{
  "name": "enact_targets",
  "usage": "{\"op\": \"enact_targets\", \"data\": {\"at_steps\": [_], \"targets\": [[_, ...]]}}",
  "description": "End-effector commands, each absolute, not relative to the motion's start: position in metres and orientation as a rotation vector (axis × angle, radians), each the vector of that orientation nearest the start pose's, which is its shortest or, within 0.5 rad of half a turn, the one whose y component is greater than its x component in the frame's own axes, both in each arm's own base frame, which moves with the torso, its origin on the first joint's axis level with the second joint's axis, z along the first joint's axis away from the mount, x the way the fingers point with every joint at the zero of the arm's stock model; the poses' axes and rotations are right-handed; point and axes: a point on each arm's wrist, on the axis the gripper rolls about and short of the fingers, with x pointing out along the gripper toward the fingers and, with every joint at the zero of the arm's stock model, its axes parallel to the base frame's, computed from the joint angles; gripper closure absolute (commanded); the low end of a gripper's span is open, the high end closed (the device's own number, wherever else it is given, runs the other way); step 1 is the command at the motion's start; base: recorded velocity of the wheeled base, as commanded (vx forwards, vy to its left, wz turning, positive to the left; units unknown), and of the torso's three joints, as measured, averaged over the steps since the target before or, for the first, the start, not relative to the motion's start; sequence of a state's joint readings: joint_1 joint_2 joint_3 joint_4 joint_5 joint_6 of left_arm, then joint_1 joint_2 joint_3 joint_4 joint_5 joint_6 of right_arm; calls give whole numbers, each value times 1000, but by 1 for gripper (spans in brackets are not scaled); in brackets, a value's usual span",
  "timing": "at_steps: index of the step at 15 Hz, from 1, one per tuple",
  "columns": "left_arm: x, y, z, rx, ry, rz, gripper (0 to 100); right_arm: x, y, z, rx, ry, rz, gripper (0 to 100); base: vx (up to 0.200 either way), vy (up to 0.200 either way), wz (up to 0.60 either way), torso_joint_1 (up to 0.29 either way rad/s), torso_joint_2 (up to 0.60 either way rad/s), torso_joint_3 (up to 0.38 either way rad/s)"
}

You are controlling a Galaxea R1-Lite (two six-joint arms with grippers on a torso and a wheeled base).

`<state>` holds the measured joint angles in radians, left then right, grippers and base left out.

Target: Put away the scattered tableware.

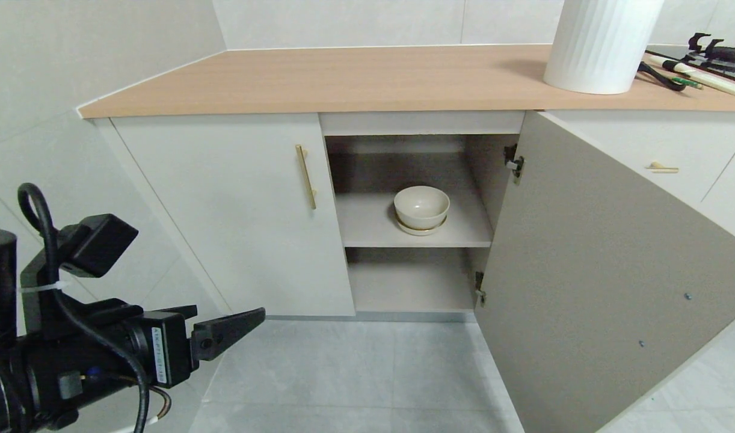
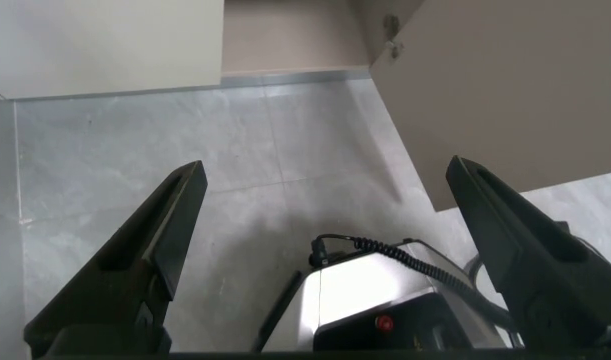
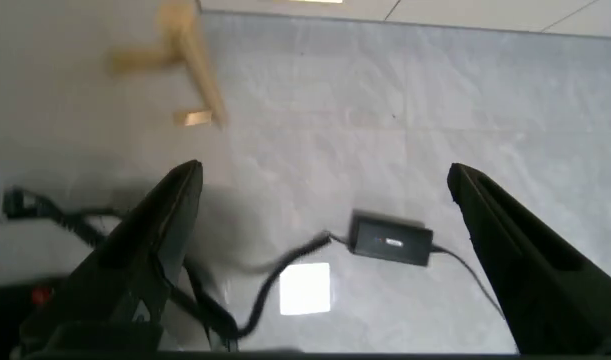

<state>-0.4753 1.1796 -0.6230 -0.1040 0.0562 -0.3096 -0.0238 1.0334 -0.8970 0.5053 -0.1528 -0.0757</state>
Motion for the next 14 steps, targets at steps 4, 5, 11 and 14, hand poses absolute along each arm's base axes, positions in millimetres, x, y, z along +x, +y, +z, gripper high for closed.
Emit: {"op": "enact_targets", "data": {"at_steps": [4, 5, 11, 14], "targets": [[148, -75, 204, -180, 500, -339, 0, 150, -9, 233, -7, 710, -137, 0, 0, 0, 0, 0, 0, 0], [148, -75, 205, -181, 495, -340, 0, 155, -8, 230, -4, 720, -133, 0, 0, 0, 0, 0, 0, 0], [148, -75, 205, -181, 495, -340, 0, 153, -7, 224, -1, 687, -112, 0, 0, 0, 0, 0, 0, 0], [148, -75, 205, -181, 495, -340, 0, 150, -7, 225, -6, 682, -122, 0, 0, 0, 0, 0, 0, 0]]}}
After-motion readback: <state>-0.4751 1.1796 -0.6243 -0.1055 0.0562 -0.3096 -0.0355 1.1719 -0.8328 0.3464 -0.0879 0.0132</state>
